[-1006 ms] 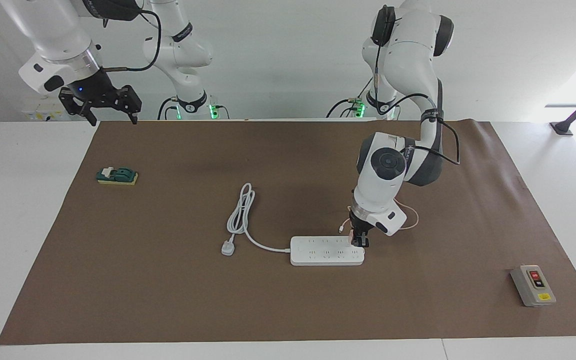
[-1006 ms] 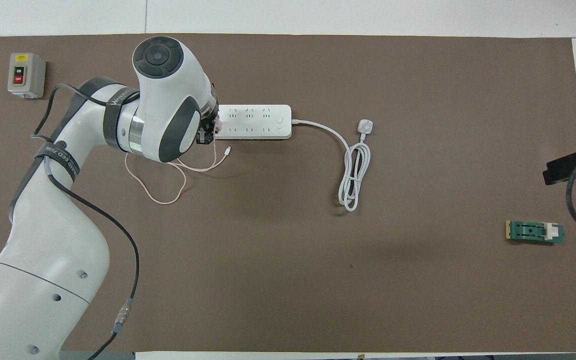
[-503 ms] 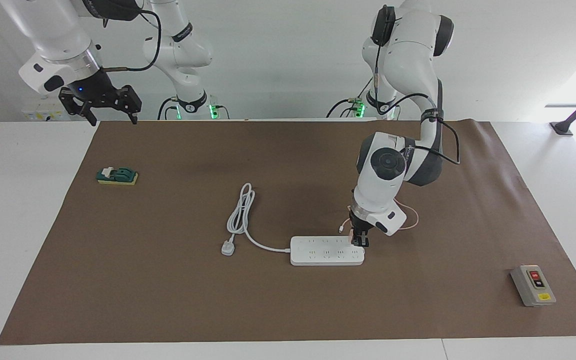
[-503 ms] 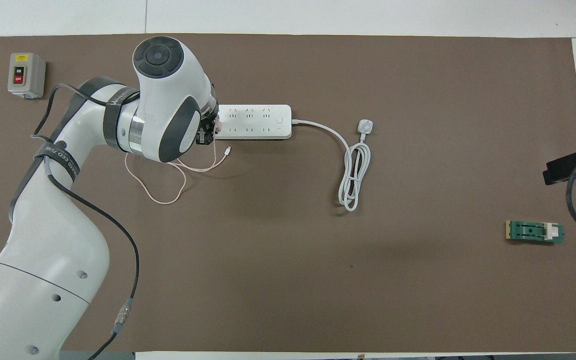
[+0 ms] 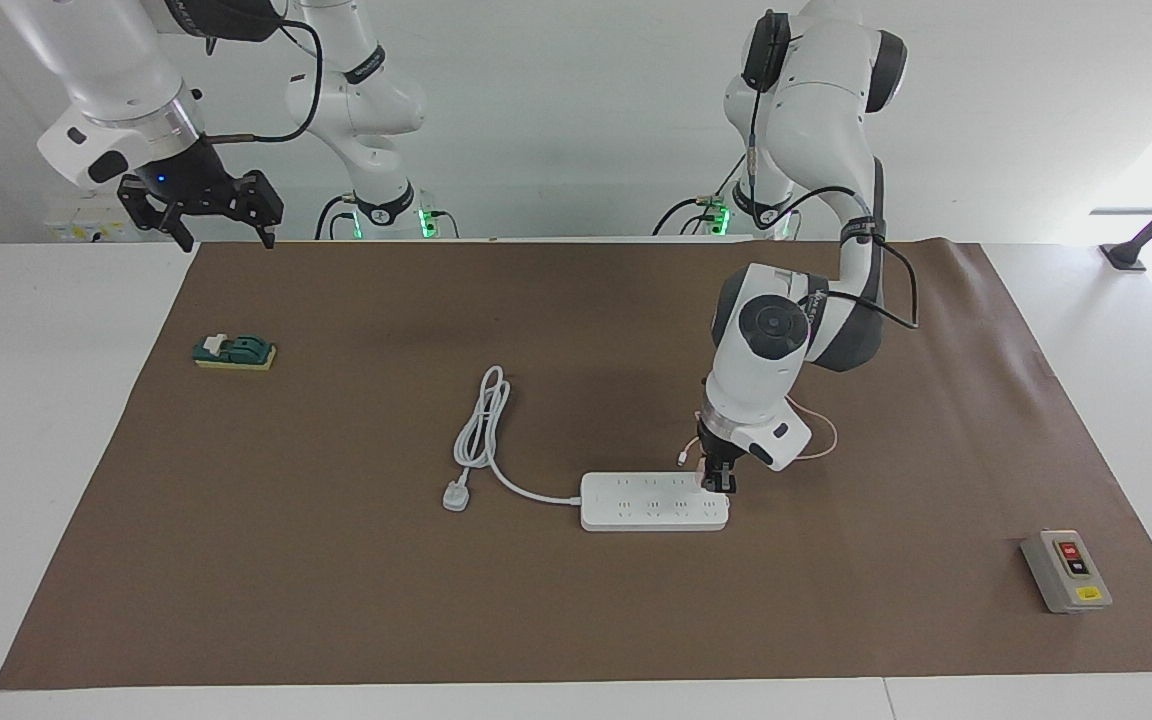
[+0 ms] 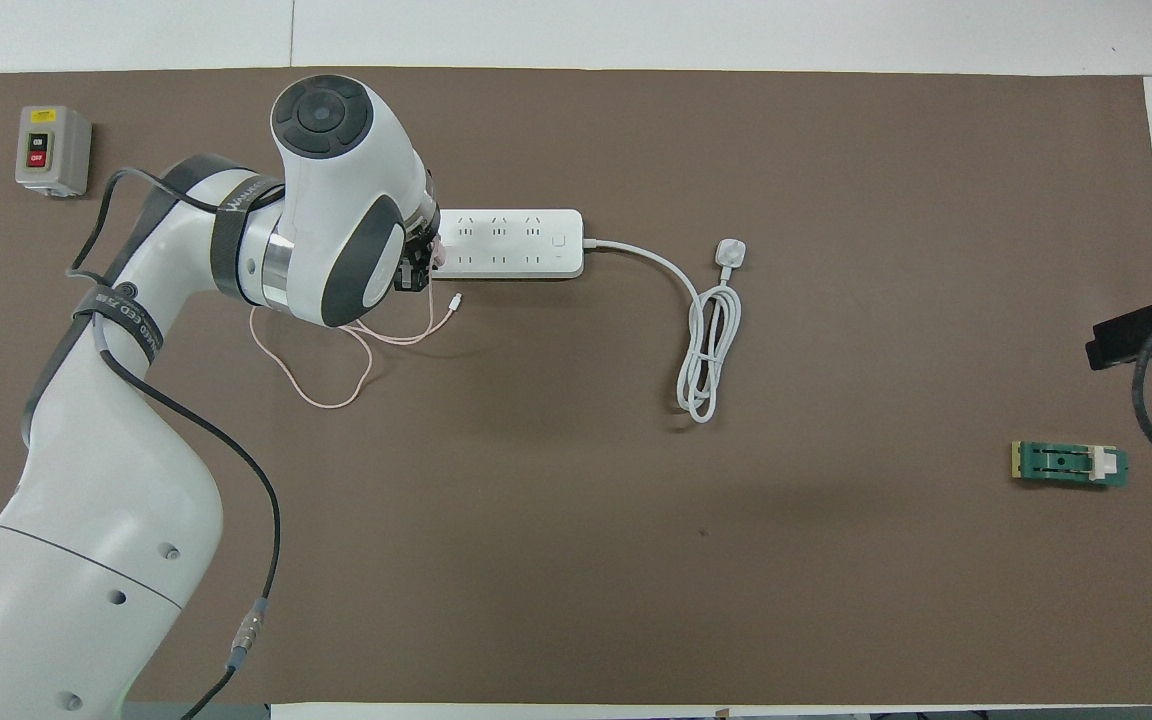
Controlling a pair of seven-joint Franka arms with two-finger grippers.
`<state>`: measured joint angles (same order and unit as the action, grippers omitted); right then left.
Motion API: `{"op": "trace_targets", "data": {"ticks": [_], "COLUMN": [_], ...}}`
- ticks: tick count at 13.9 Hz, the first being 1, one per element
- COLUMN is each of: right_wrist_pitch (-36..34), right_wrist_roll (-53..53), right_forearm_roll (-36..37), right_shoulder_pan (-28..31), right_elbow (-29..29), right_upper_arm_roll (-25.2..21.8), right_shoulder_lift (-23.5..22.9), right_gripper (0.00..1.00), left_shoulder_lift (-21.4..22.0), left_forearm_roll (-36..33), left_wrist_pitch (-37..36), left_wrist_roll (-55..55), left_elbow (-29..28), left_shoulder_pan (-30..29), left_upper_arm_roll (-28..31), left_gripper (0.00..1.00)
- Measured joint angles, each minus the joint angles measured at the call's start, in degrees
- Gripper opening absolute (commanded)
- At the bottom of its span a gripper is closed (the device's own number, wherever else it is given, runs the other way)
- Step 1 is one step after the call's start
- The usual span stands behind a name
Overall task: Plug charger into power strip
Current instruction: 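Push the pink charger into the power strip socket with the left gripper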
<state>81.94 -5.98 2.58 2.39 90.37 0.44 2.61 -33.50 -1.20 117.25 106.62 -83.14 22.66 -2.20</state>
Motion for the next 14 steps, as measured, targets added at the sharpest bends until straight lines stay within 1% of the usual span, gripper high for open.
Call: {"op": "trace_targets", "data": {"ticks": [2,14], "right_wrist_pitch": [0.00,0.00], "right_wrist_roll": [0.00,0.00], "right_forearm_roll": [0.00,0.00], "right_shoulder_pan": [0.00,0.00], "right_elbow": [0.00,0.00], "right_upper_arm_roll": [0.00,0.00], "right_shoulder_lift": [0.00,0.00], "right_gripper": [1.00,1.00], "left_shoulder_lift": [-0.75,-1.01], "left_forearm_roll": [-0.36,-0.48], "left_wrist_pitch": [0.47,0.54], "left_wrist_roll": [0.00,0.00], "left_elbow": [0.06,0.13], "left_shoulder_pan": [0.26,0.29], "left_upper_arm_roll": [0.17,0.18], "left_gripper": [0.00,0.00]}}
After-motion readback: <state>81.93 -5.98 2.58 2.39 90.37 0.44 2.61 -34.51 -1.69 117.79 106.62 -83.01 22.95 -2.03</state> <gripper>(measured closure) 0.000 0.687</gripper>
